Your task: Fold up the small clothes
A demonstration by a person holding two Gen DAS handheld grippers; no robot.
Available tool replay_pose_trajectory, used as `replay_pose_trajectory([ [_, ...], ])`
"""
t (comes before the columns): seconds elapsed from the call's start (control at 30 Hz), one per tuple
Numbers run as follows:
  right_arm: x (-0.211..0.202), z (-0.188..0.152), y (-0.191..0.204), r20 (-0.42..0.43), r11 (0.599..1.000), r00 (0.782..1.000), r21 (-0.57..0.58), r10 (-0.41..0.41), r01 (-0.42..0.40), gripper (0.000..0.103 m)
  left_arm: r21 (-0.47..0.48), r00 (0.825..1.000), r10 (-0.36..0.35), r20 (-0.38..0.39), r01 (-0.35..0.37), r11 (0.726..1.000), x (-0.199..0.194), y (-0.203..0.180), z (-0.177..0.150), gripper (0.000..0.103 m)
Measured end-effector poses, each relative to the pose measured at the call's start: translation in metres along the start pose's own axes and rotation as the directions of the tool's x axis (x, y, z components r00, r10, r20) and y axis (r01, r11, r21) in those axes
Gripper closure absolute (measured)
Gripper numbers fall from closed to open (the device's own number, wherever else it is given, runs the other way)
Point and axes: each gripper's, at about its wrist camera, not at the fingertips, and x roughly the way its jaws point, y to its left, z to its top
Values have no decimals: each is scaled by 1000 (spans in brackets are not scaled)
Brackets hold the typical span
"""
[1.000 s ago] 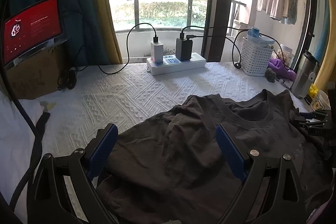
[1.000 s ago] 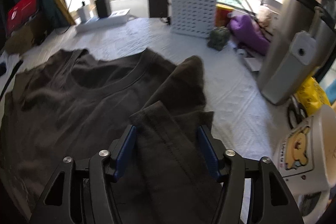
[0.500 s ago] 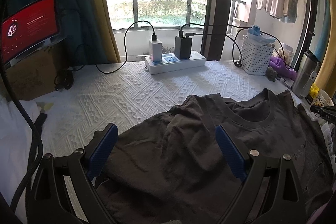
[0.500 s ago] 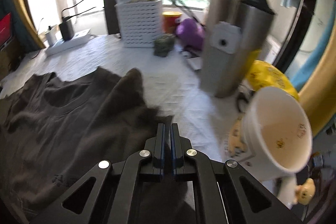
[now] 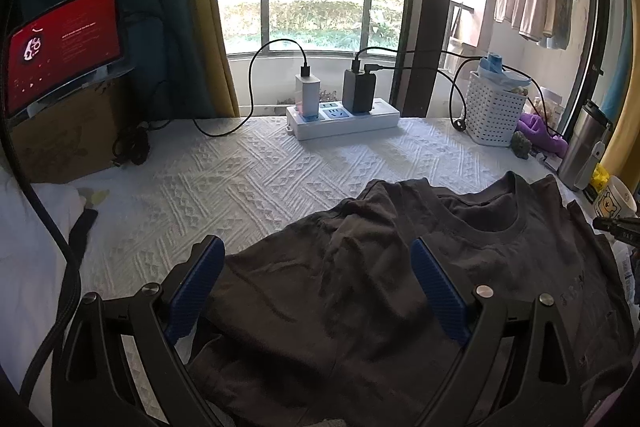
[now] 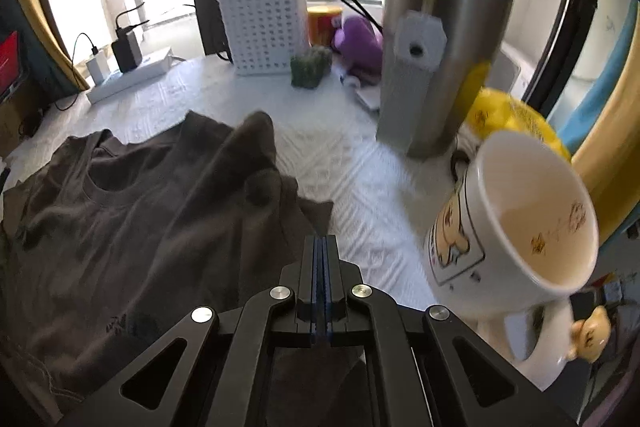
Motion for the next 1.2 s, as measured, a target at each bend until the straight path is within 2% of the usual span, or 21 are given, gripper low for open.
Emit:
replay_pose_trajectory([
  [0.37, -2, -14, -7, -21, 1000, 1000, 21, 2, -2, 98, 12, 1000, -8, -7, 8, 1000, -1, -5, -2, 10],
  [0.5, -12, -18, -2, -4, 999, 999, 16, 49, -49, 98, 10, 1000, -8, -12, 8, 1000, 0, -5, -3, 10],
  [0.57, -8, -24, 1, -28, 997, 997, 16, 71, -70, 98, 12, 1000, -10, -13, 10, 1000, 0, -6, -3, 10],
  [0.63, -2, -32, 3, -60, 999, 997, 17, 46, -45, 98, 13, 1000, -12, -14, 12, 1000, 1, -7, -4, 10],
  [0.7, -5, -41, 6, -41, 1000, 999, 7, 18, -18, 97, 13, 1000, -14, -17, 14, 1000, 2, -6, -4, 10],
  [0.83, -16, -50, 12, -54, 1000, 998, -3, -14, 14, 95, -22, 999, -43, -26, 42, 999, 4, -1, -4, 10],
  [0.9, -24, -52, 12, -42, 1000, 999, 14, 28, -27, 80, -30, 998, -49, -29, 48, 998, 5, 0, -4, 10],
  [0.97, -27, -55, 10, -39, 999, 998, 17, 40, -40, 0, -27, 998, -51, -30, 50, 998, 5, 1, -5, 10],
  [1.03, -25, -59, 9, -44, 999, 998, 2, -44, 44, 0, -13, 998, -44, -36, 44, 999, 6, 4, -7, 10],
  [1.1, -24, -63, 6, -69, 999, 997, 19, -28, 30, 0, -17, 999, -27, -43, 27, 1000, 5, 12, -10, 10],
  [1.2, -25, -62, -2, -40, 998, 999, 66, -12, 14, 0, -50, 998, 6, -66, -10, 999, 8, 31, -12, 10],
])
